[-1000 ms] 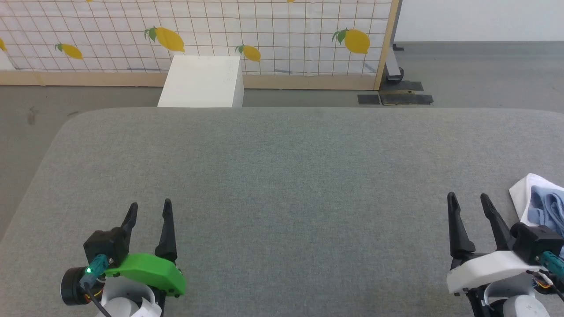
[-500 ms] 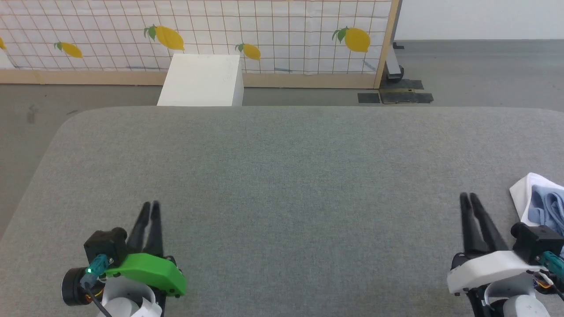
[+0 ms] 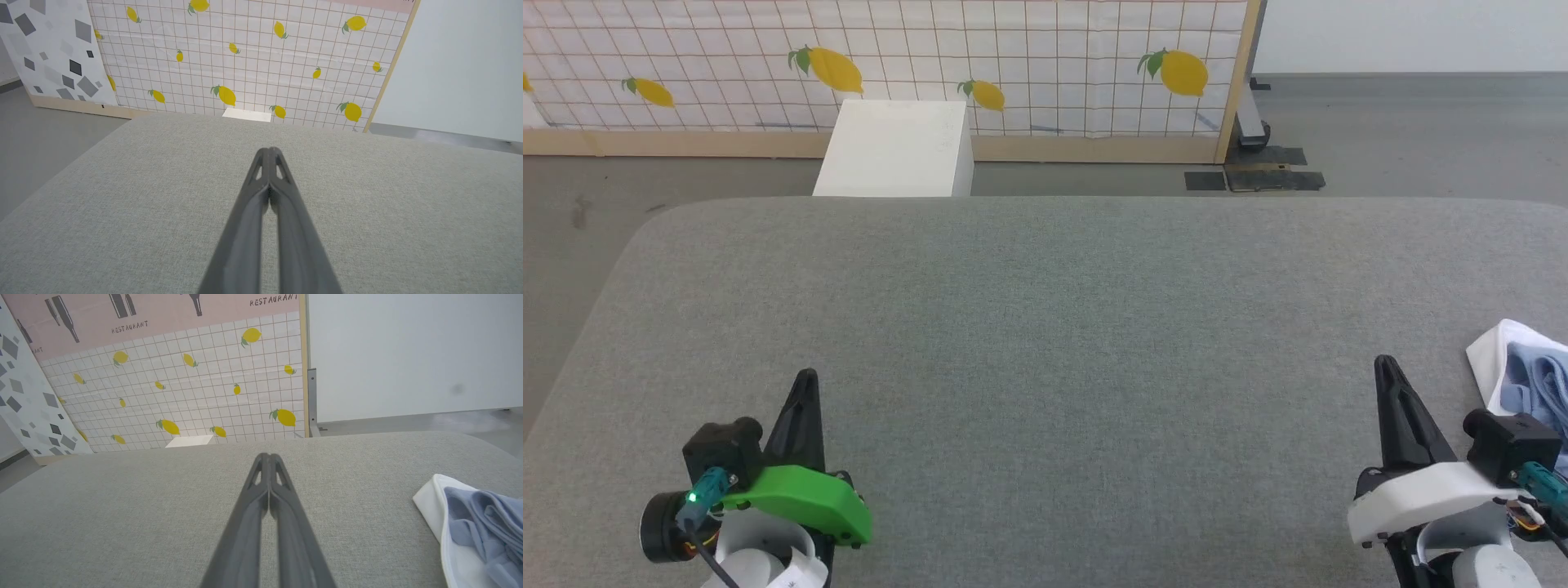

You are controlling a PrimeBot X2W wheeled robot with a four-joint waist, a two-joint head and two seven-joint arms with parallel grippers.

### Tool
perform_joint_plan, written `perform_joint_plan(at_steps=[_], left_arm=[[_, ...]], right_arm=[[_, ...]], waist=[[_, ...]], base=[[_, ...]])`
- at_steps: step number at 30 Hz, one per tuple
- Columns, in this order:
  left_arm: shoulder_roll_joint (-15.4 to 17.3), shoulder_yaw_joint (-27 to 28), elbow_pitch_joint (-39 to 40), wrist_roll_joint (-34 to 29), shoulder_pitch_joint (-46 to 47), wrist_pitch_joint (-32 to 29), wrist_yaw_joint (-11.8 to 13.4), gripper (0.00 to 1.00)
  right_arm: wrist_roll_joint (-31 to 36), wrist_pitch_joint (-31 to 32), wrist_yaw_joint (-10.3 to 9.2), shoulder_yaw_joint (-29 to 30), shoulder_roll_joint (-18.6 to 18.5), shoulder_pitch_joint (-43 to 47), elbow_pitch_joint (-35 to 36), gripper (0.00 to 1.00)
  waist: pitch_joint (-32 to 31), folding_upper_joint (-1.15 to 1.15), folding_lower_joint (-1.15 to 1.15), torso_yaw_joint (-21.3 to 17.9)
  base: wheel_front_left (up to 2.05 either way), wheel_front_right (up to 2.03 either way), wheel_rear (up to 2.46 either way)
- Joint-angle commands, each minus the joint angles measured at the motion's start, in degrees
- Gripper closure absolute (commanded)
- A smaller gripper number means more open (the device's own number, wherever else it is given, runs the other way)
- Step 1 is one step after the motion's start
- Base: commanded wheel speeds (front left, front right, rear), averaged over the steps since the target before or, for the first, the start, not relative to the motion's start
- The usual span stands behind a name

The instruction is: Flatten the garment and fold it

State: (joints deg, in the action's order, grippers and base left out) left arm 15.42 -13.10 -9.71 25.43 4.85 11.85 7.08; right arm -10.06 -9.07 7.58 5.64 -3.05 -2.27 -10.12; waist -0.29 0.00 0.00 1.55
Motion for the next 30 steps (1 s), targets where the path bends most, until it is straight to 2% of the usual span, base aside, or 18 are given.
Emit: perform_joint_plan(at_steps=[1,30], left_arm=[[-0.5,0.5,0.4,-1.6,-0.5,-0.3,-0.4,1.0],[-3.6,3.8,2.8,-7.8,-1.6,-3.3,-2.1,1.0]], right_arm=[[0.7,0.2,-0.01,-0.2,0.0,0.3,0.5,1.0],[3.1,2.5,-0.03,-1.7,0.1,0.8,3.0,1.0]], waist=[[0.0,0.0,0.0,0.0],[0.1,0.0,0.0,-0.4]], base=[[0.0,0.0,0.0],[0.0,0.0,0.0]])
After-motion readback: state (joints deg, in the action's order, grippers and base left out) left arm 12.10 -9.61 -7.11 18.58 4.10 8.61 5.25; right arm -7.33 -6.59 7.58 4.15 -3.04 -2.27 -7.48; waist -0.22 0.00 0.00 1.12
